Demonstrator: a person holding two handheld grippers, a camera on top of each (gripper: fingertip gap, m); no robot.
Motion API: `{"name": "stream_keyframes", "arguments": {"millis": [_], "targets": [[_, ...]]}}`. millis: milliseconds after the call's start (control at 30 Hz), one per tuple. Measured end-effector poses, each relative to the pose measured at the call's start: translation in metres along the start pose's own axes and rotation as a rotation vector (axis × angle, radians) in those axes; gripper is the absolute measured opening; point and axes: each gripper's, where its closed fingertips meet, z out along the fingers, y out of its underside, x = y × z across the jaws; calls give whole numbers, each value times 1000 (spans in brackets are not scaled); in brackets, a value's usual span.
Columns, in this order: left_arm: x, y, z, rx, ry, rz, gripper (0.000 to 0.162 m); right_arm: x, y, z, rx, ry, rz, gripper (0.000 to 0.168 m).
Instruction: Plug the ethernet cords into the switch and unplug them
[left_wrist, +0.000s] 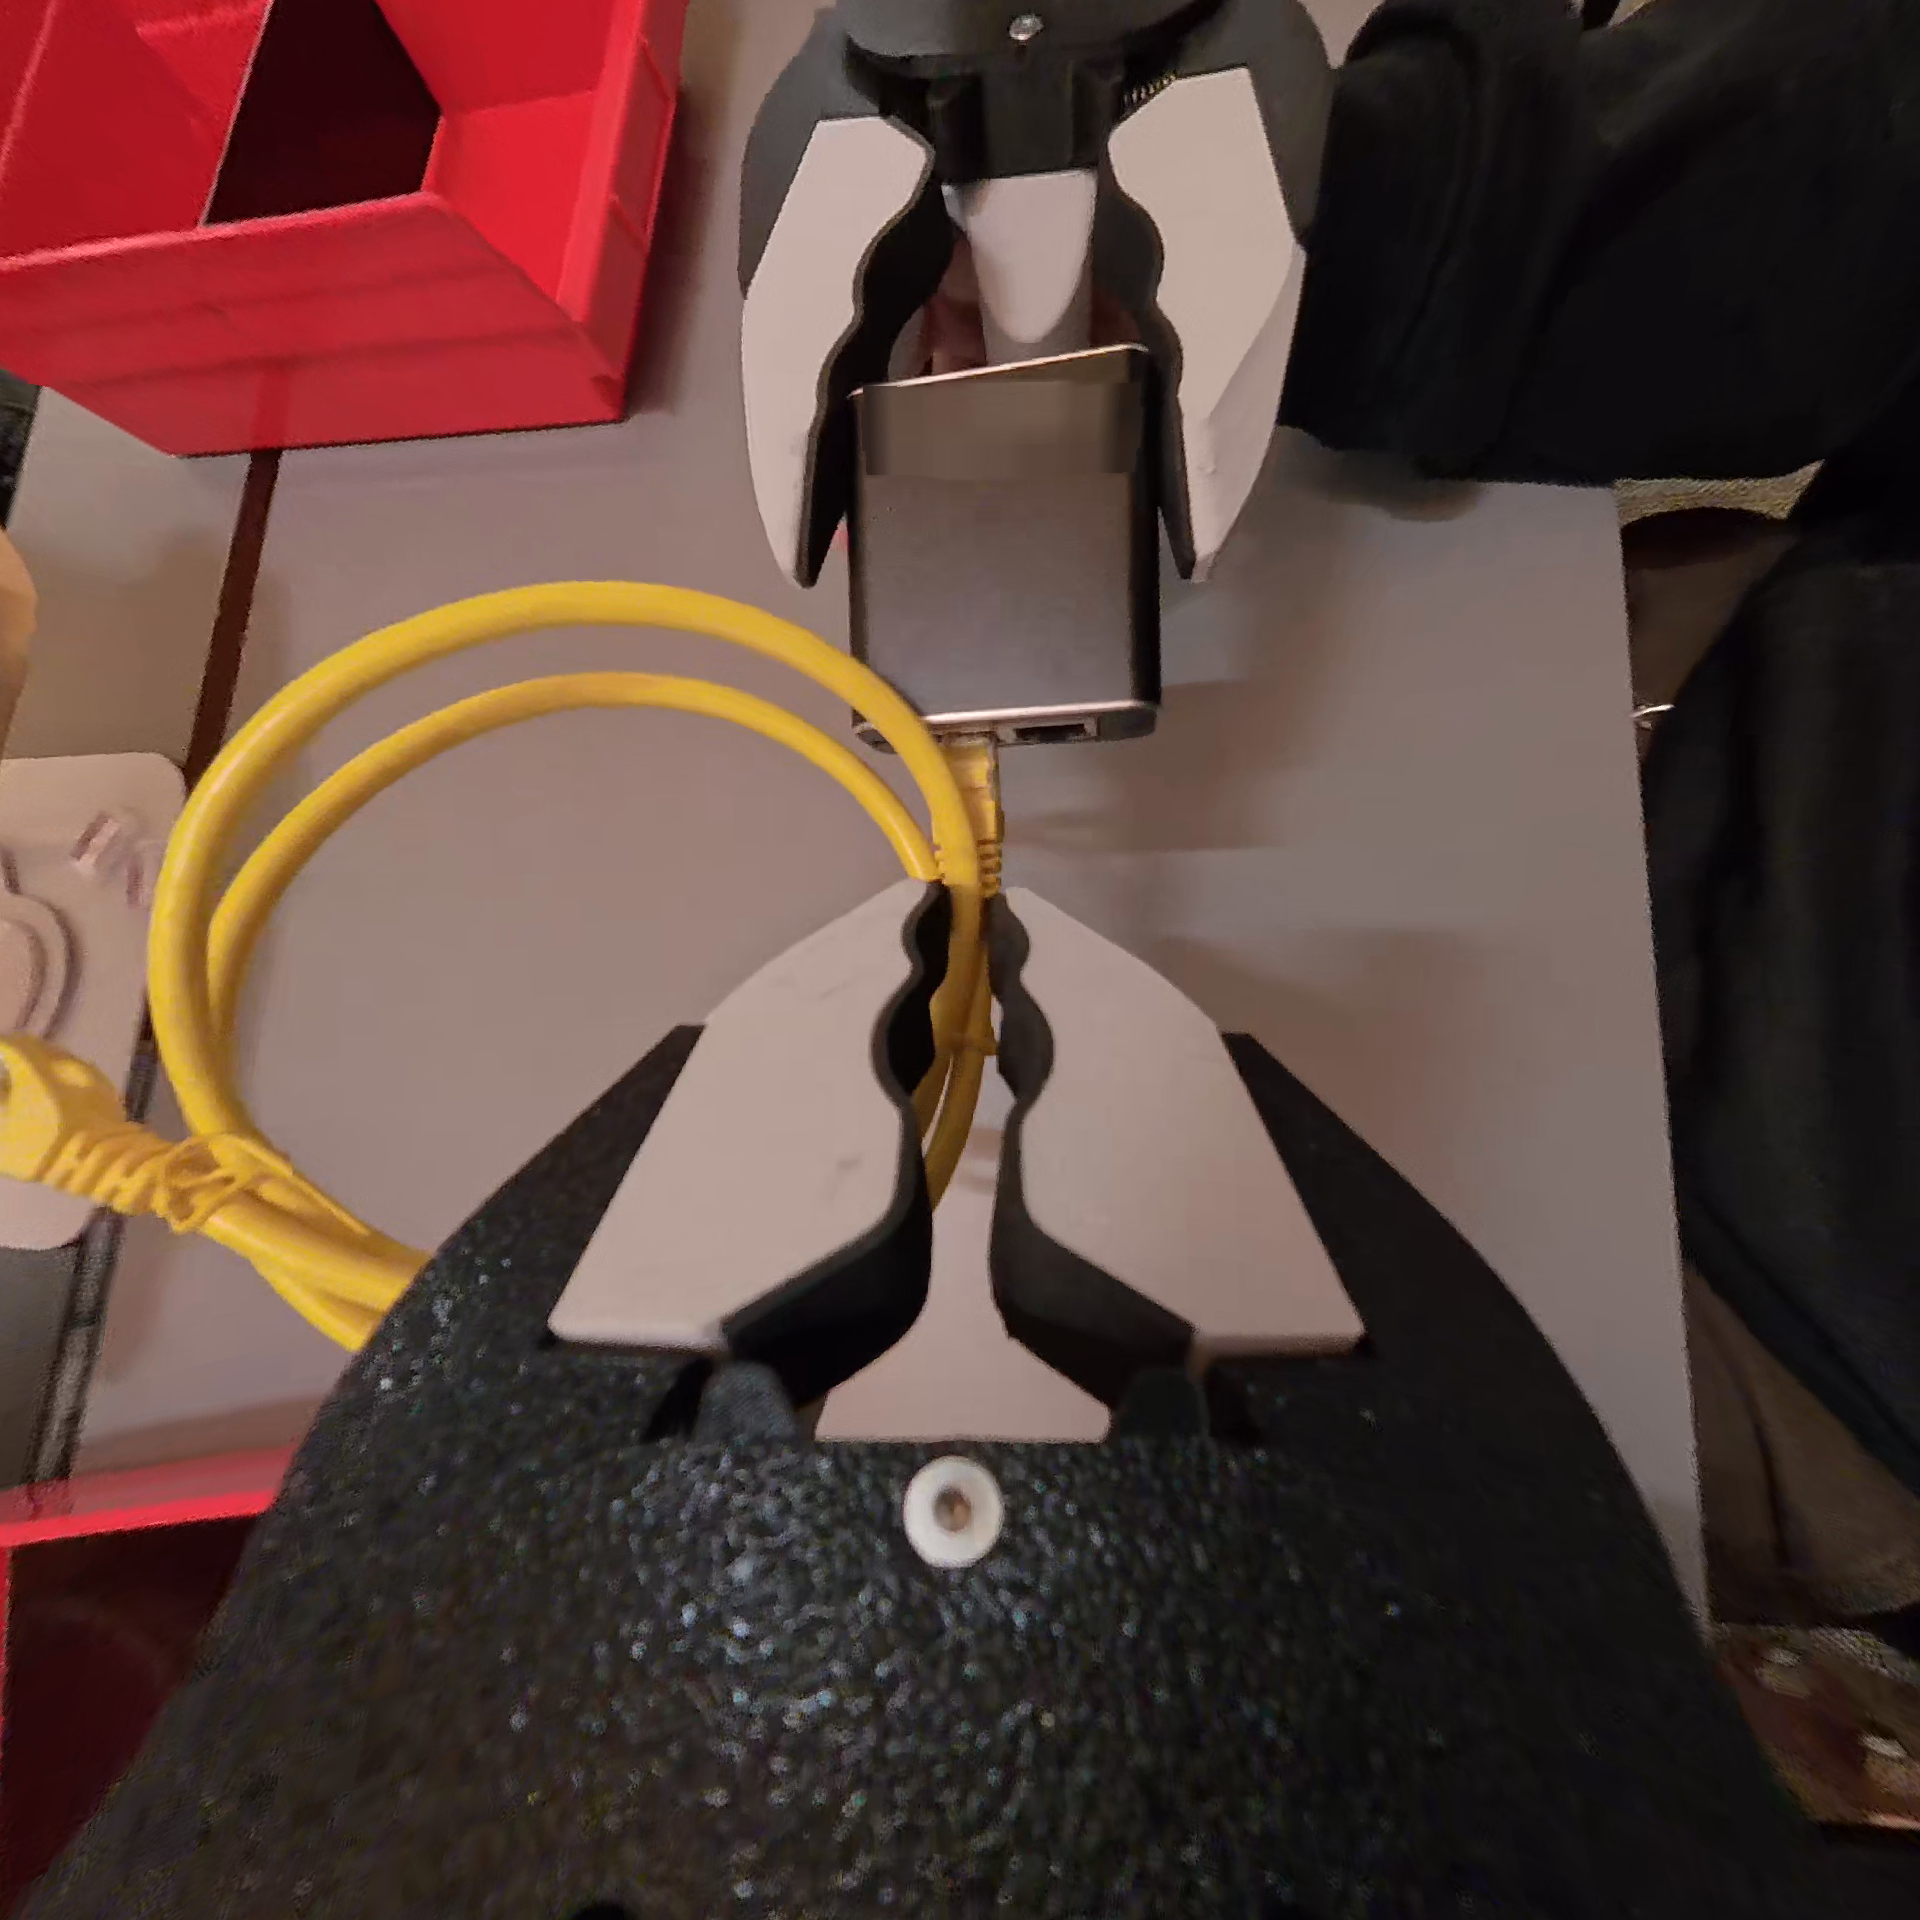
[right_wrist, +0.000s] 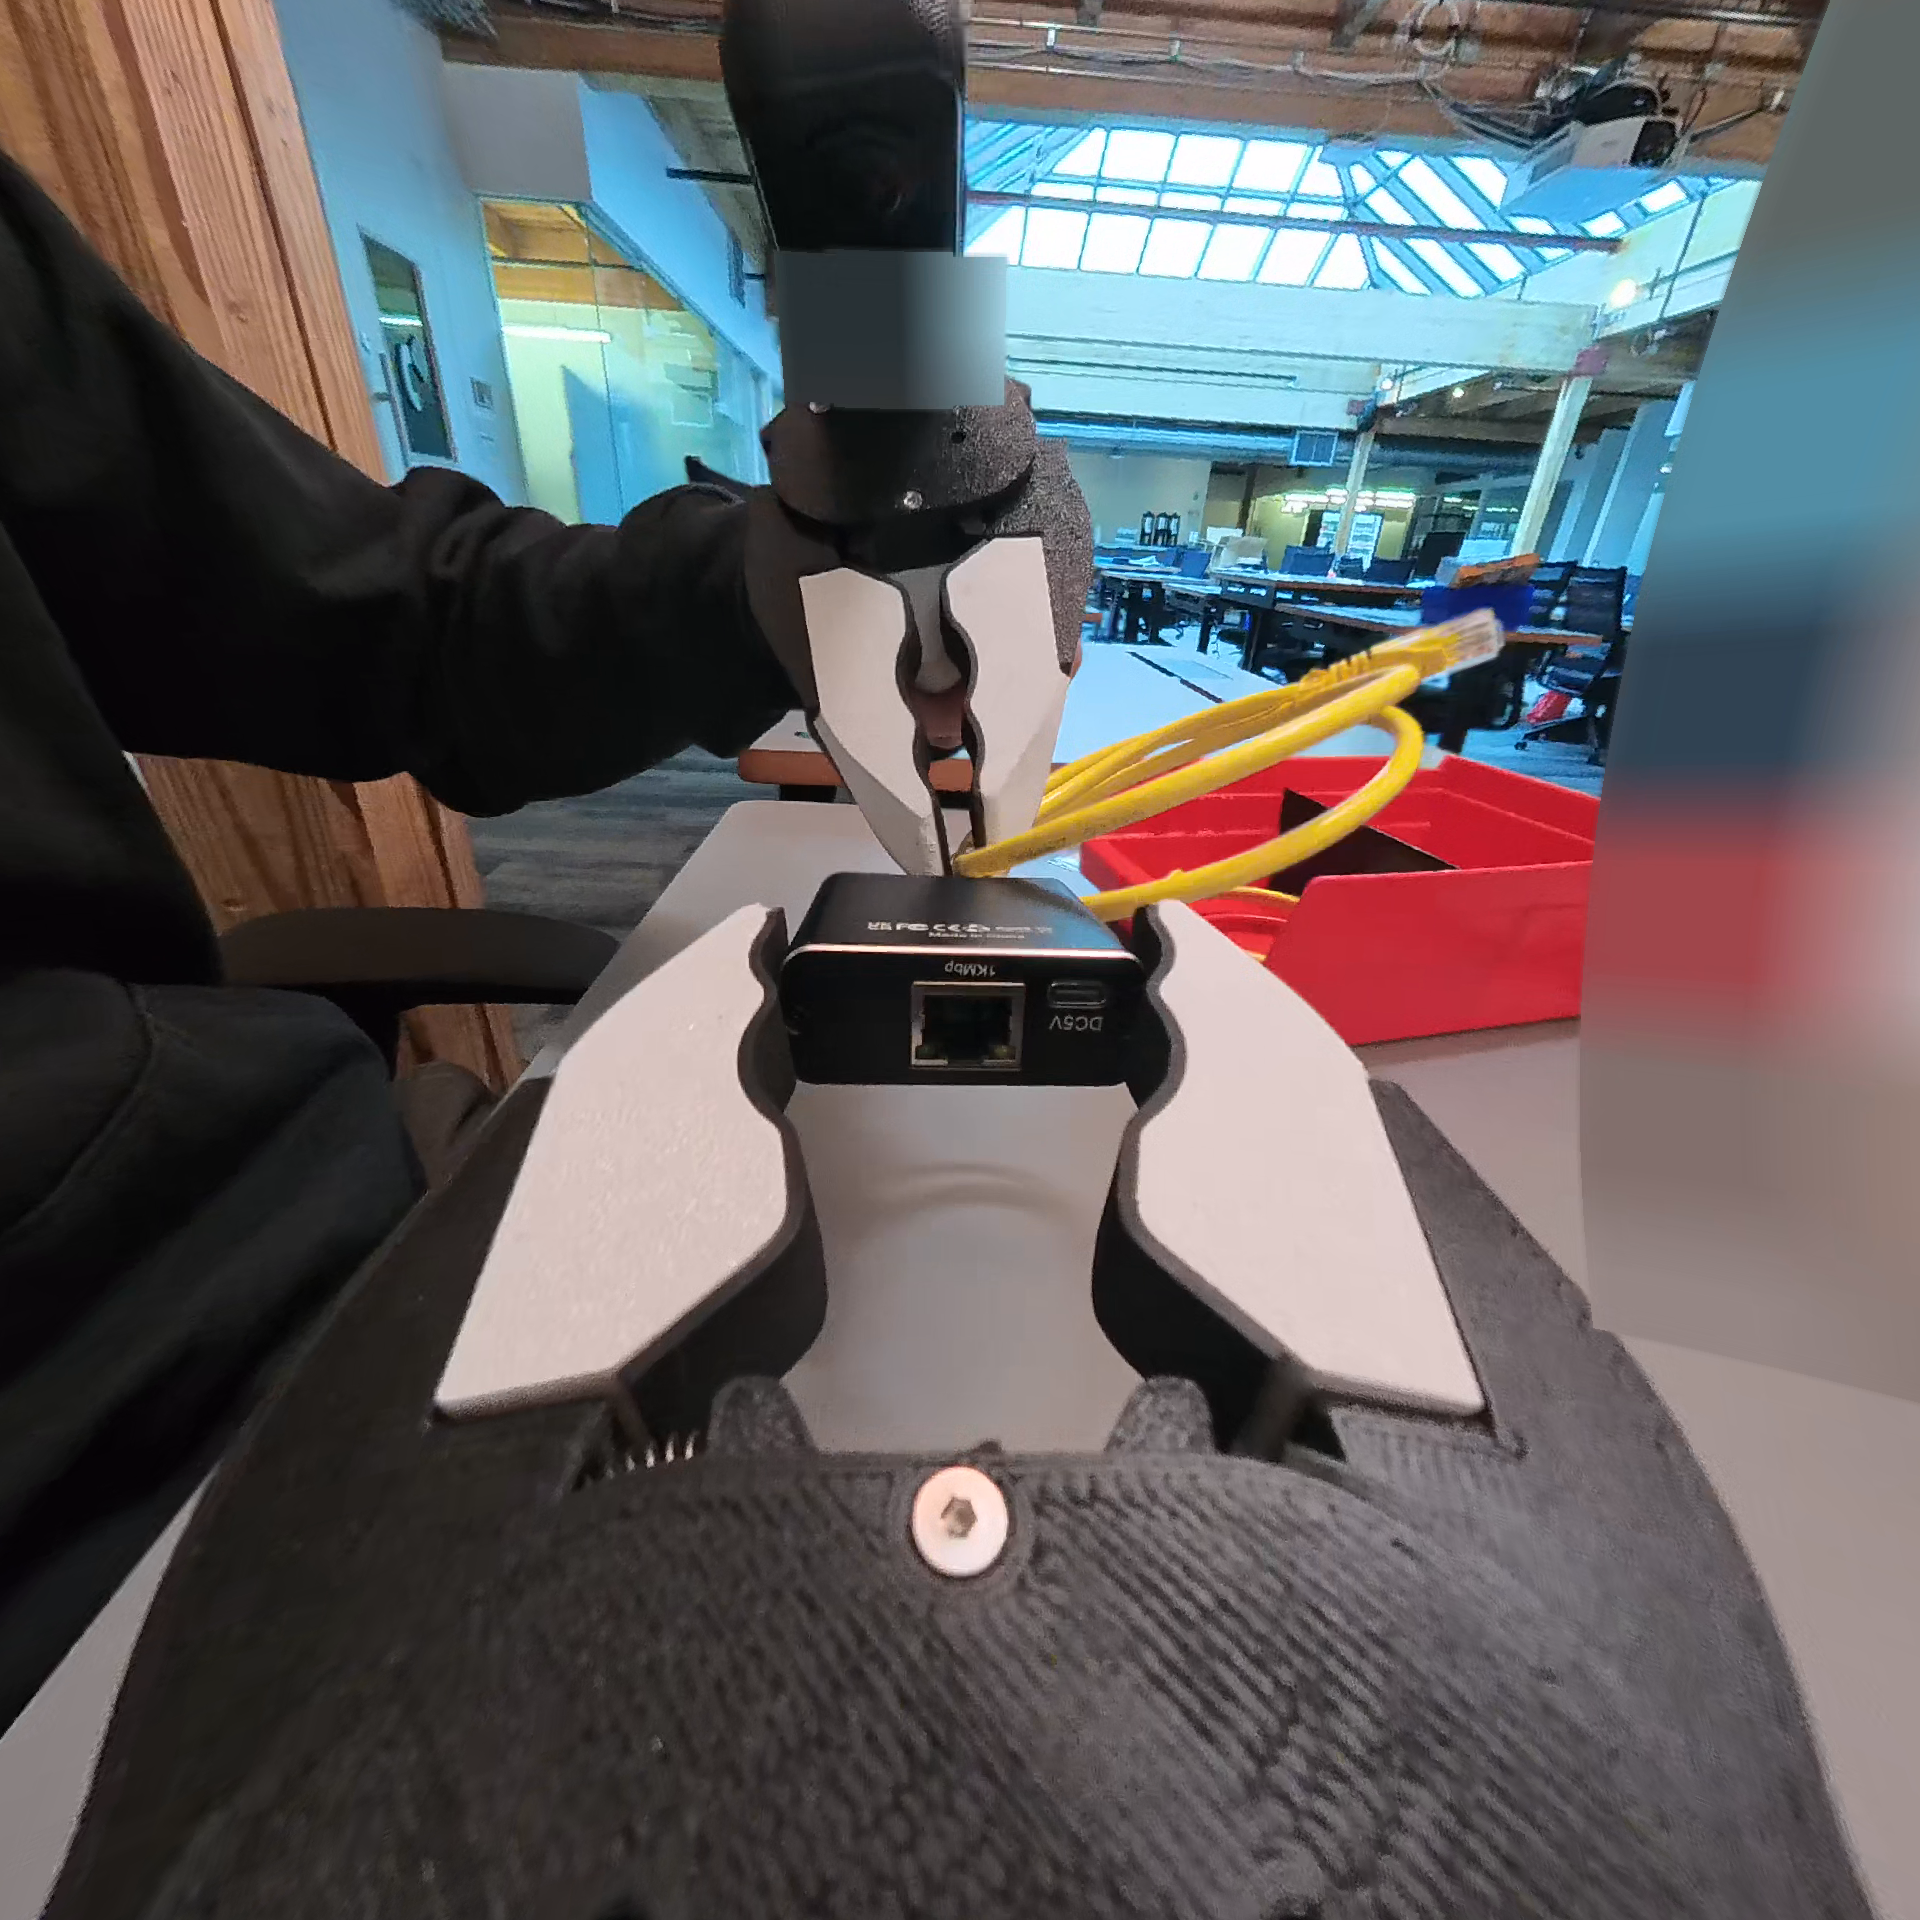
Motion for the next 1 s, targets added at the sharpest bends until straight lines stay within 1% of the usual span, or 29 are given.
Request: {"name": "stream_keyframes", "arguments": {"millis": [133,233,300,367,433,500,567,633,733,800,900,1000], "targets": [[0,5,4,21,8,-86,7,2,6,1,-10,2,31,64],[1,6,6,73,29,-146,7,2,3,1,18,-2,47,64],[2,2,7,112,37,-158,7,1,-8,1,107,-15,64,64],[-4,-6,5,170,-19,-150,10,6,-17,-5,194,-5,87,64],[-9,-14,2,207,-57,-175,14,10,-21,-11,223,10,90,64],[-11,-23,-1,277,-70,-203,17,10,-27,-15,253,16,78,64],[-14,-35,-10,374,-96,-249,30,13,-30,-18,266,50,61,64],[-18,-45,-25,478,-157,-295,36,15,-36,-23,307,58,67,64],[-22,-47,-49,604,-323,-318,33,19,-45,-34,379,69,80,64],[-16,-41,-53,640,-363,-360,26,20,-51,-41,433,71,87,64],[0,-40,-36,698,-247,-498,29,17,-58,-44,489,44,98,64],[4,-52,-29,835,-151,-604,30,11,-61,-39,501,15,91,64]]}}
